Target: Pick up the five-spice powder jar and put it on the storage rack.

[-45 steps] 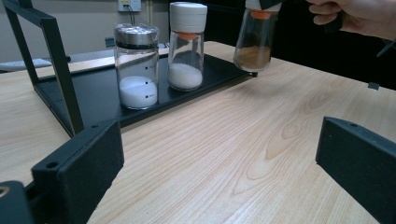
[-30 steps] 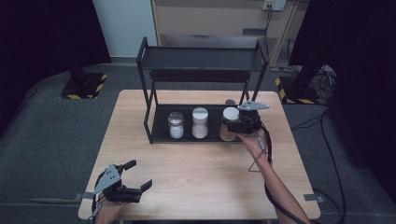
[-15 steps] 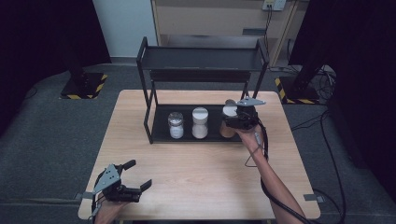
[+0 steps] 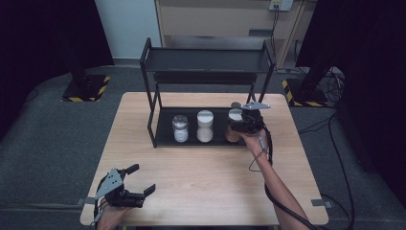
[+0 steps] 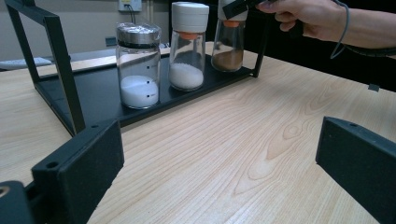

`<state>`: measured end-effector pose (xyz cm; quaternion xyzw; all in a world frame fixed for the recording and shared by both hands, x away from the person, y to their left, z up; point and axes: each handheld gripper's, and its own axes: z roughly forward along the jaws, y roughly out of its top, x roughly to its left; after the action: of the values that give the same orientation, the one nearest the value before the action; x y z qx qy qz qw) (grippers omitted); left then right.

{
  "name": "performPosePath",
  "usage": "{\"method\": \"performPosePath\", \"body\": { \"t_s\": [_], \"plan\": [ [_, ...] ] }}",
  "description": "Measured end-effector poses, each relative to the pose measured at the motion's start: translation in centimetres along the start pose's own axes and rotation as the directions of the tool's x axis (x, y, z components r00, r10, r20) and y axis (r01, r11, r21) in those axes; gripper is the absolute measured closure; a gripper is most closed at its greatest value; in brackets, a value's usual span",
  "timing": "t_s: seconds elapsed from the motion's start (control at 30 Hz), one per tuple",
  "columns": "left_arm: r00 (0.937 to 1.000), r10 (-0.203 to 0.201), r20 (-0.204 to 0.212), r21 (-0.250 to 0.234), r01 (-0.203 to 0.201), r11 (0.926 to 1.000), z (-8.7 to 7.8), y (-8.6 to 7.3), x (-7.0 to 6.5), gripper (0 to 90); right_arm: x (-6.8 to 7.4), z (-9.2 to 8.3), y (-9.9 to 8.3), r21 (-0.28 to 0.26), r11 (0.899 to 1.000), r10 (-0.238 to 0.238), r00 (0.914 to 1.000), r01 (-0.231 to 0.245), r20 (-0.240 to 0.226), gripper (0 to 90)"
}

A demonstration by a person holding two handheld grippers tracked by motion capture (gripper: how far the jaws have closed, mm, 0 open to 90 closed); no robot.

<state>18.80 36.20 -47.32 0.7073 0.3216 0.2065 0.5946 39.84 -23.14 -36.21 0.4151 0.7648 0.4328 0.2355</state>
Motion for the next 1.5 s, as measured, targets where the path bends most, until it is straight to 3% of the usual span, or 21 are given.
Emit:
{"method": "performPosePath", "body": {
  "t_s": [0.83, 0.93, 1.03, 1.27, 1.5],
  "plan": [
    [1.0, 0.002, 0.001, 0.0, -0.002, 1.0, 0.0, 0.0, 0.0, 0.3, 0.1, 0.8, -0.9, -0.004, 1.0, 0.02, 0.9998, -0.02, 0.007, 33.4],
    [1.0, 0.004, 0.002, 0.001, -0.004, 1.0, 0.0, 0.0, 0.0, 0.2, -0.4, 0.9, -0.9, -0.002, 0.999, 0.052, 0.9985, -0.052, -0.019, 26.1],
    [1.0, 0.004, 0.002, 0.0, -0.004, 1.0, 0.0, 0.0, 0.0, 0.2, -0.2, 1.0, -0.7, 0.006, 0.999, 0.048, 0.9988, -0.048, -0.014, 17.3],
    [1.0, 0.004, 0.001, -0.001, -0.004, 1.0, 0.0, 0.0, 0.0, 0.2, 0.5, -0.2, -0.2, -0.04, 0.999, 0.003, 0.9999, -0.002, 0.012, 12.3],
    [1.0, 0.005, 0.001, -0.001, -0.005, 1.0, 0.0, 0.0, -0.1, 0.2, 0.4, -2.4, 0.6, -0.098, 0.995, -0.024, 0.9996, 0.023, -0.011, 11.6]
  ]
}}
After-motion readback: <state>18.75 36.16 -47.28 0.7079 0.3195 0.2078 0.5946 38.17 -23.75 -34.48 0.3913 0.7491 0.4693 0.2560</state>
